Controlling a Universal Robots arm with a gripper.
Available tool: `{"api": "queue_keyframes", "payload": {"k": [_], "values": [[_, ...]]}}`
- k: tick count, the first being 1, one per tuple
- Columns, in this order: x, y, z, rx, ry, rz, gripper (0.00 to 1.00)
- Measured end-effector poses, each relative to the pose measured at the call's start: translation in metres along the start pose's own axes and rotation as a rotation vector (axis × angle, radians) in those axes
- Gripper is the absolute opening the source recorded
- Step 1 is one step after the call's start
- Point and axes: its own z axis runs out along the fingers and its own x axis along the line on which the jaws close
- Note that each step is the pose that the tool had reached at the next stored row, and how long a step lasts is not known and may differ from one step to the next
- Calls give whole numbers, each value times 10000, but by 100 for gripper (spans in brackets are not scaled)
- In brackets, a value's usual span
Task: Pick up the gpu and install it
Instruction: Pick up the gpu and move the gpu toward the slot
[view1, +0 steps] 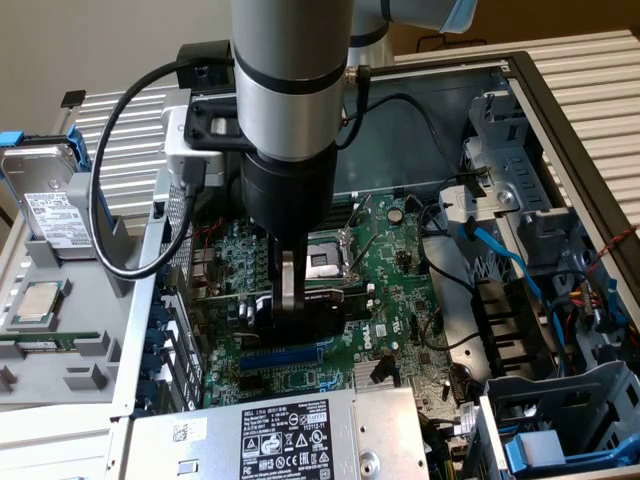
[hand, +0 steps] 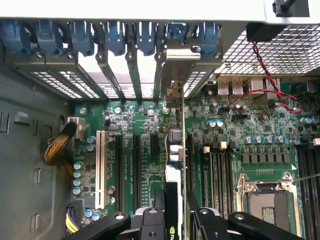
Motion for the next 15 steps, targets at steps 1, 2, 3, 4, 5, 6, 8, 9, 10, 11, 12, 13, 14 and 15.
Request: {"api": "queue_keyframes", "payload": {"k": [1,2,3,4,5,6,8,9,10,11,12,13,14,15], "values": [[-3,-1,1,-1,3,-28,27],[-4,-1,1,-1,5,-43,27],[-3,0,0,-2,7,-46,27],[-4,0,0,-2,9,-46,27],[-4,0,2,-2,8,-46,27],[-4,1,2,-2,8,-46,27],[-4,4,3,-2,7,-45,27],[-4,5,4,-1,7,-45,27],[-4,5,3,-2,8,-46,27],[-4,5,3,-2,8,-46,27],[-4,6,3,-2,8,-47,27],[-4,10,4,-1,8,-45,27],[-4,12,4,-1,8,-47,27],[-4,14,4,-1,8,-46,27]]}}
